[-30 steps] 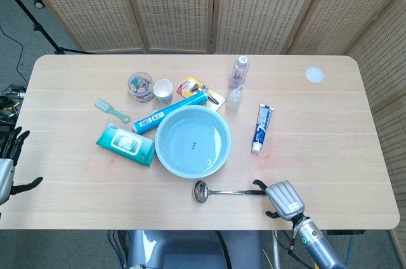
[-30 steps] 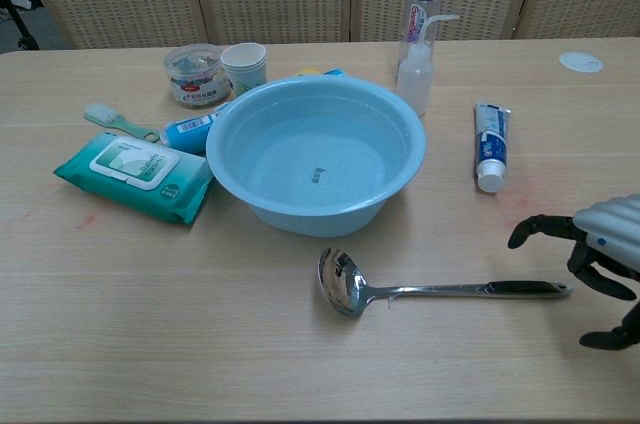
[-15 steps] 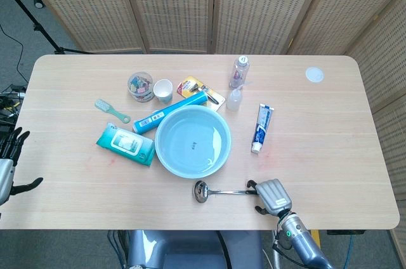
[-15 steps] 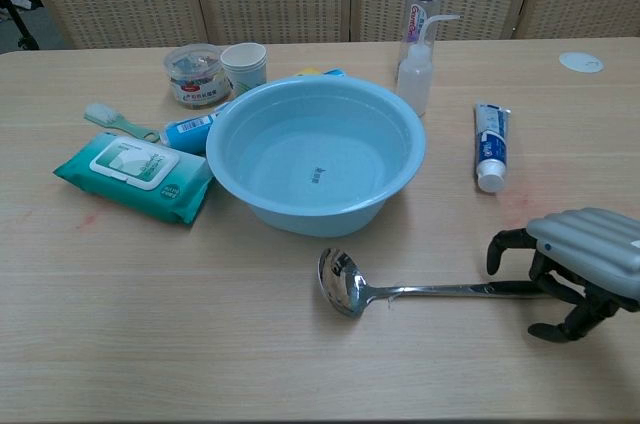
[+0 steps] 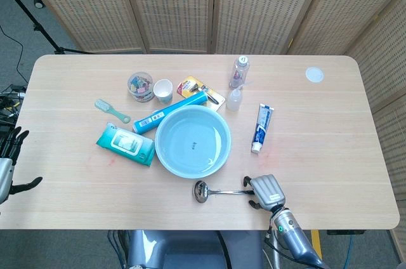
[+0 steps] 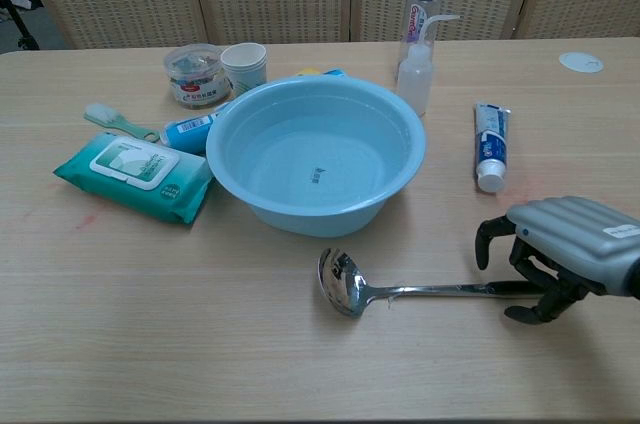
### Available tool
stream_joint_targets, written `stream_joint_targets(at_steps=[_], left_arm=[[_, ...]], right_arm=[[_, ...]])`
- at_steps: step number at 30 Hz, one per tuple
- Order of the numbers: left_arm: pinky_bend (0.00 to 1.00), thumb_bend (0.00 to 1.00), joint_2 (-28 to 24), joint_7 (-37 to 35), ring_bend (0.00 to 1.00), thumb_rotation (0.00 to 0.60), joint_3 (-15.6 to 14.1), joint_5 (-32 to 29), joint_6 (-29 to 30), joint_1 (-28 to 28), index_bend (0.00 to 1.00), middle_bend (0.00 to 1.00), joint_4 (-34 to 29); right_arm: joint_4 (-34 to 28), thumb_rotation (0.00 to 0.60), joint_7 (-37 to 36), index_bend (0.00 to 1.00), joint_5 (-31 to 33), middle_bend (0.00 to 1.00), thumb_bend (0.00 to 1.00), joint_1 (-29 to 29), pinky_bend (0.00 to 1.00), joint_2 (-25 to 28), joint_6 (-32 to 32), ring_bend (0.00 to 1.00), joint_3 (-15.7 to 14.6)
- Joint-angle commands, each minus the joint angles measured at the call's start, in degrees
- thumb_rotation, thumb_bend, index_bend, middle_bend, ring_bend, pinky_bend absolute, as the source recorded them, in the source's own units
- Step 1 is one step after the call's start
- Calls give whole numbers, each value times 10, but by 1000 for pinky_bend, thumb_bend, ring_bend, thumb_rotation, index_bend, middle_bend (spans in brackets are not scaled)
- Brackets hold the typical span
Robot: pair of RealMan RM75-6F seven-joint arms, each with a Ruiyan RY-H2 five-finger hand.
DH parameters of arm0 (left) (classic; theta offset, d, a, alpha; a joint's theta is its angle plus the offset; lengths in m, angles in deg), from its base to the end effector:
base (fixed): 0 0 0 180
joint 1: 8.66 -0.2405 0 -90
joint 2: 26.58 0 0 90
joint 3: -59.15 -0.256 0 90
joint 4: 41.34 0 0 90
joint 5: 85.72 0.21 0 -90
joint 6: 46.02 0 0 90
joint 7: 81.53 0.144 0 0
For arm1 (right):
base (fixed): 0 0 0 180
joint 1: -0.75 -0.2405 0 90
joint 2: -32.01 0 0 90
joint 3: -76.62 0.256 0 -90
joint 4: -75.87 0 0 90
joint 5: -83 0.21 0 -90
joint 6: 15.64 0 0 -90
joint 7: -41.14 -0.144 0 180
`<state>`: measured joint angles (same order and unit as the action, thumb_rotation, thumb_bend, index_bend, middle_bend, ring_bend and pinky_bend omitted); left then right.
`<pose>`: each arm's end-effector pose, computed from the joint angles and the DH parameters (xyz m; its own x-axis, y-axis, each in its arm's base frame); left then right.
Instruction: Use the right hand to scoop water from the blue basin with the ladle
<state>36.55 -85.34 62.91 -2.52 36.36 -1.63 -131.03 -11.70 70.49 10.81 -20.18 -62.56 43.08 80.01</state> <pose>-0.3219 0.1973 0.1689 0.3861 0.0112 0.9224 0.9224 0.0098 -0.3862 -0.2163 -0.2259 -0.0585 0.4696 -0.3949 0.7896 -0.8800 -0.2817 0.3825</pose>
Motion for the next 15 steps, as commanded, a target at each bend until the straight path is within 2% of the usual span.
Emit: stream_joint_targets(at_steps=[1, 15], left_arm=[[25, 0, 0, 0, 0, 600, 0, 0, 0, 0, 0, 0, 0], [25, 0, 0, 0, 0, 600, -1, -2, -6, 1, 0, 0, -2]], right_arm=[[10, 600, -3, 422, -6, 870, 260, -1, 1000, -6, 6, 931, -4], [55, 600, -24, 440, -31, 870, 260, -5, 1000, -32, 23, 931, -16]])
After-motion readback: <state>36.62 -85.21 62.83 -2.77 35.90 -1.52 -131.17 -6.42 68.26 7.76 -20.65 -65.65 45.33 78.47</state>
